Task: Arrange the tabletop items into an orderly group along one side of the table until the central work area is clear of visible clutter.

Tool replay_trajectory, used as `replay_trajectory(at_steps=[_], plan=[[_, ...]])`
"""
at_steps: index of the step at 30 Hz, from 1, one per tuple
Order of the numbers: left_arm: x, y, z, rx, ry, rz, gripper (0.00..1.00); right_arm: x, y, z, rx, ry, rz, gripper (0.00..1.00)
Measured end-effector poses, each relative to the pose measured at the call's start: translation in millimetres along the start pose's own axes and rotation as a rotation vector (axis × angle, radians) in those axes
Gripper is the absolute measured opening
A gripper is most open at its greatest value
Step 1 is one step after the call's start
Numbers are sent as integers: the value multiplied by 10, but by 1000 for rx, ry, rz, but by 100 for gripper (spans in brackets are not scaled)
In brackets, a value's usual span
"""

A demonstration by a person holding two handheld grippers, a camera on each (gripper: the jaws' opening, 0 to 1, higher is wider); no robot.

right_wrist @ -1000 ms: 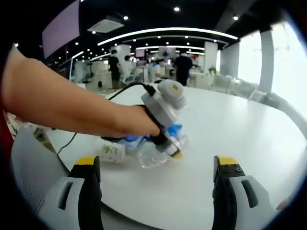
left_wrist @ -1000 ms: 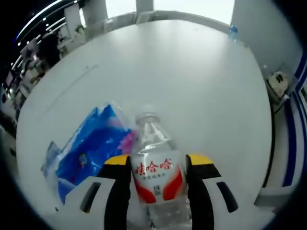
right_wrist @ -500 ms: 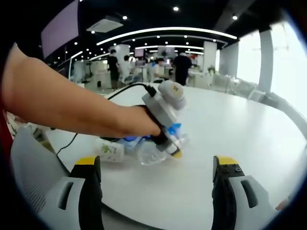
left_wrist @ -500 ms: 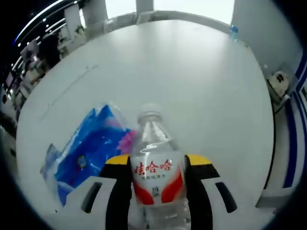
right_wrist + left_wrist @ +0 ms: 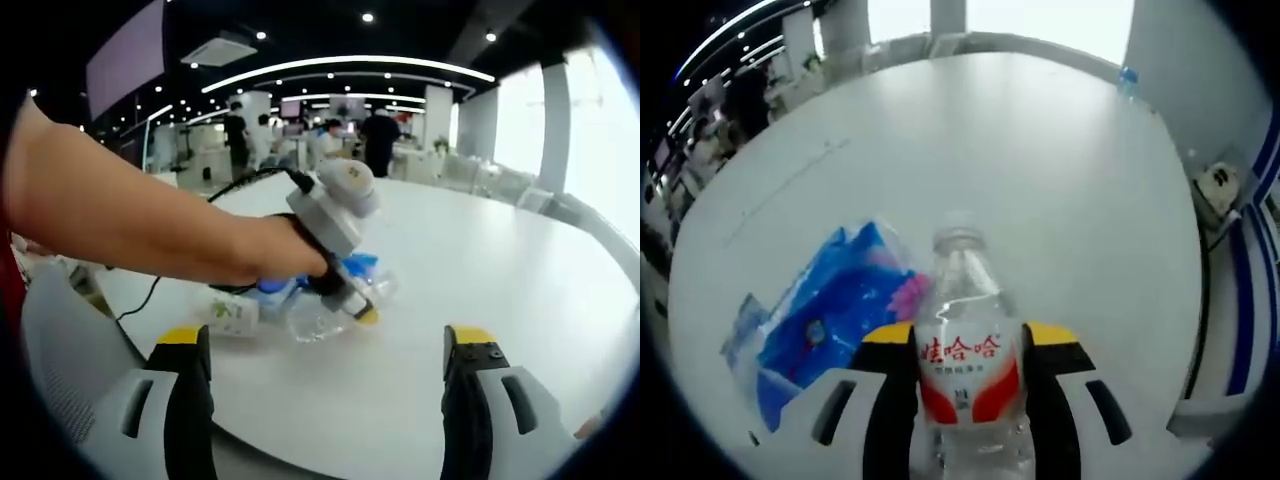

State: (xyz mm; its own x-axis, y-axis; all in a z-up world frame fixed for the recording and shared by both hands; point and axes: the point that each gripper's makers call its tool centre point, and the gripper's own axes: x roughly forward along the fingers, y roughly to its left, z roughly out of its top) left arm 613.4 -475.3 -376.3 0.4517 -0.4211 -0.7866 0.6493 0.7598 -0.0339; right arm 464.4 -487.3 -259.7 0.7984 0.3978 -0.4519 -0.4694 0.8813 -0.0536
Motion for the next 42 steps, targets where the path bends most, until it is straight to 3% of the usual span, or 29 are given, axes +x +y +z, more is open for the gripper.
replay_trajectory(at_steps=[9,21,42], plan=[[-209,39,77,-2,-68,1,38,5,10,-6,-9,4,-1,95],[-436,82,64,-1,-165,7,37,13,33,-14,-26,12,4,95],[-702,145,18,-1,-300,-55,36,27,54,-38,-38,29,12,95]])
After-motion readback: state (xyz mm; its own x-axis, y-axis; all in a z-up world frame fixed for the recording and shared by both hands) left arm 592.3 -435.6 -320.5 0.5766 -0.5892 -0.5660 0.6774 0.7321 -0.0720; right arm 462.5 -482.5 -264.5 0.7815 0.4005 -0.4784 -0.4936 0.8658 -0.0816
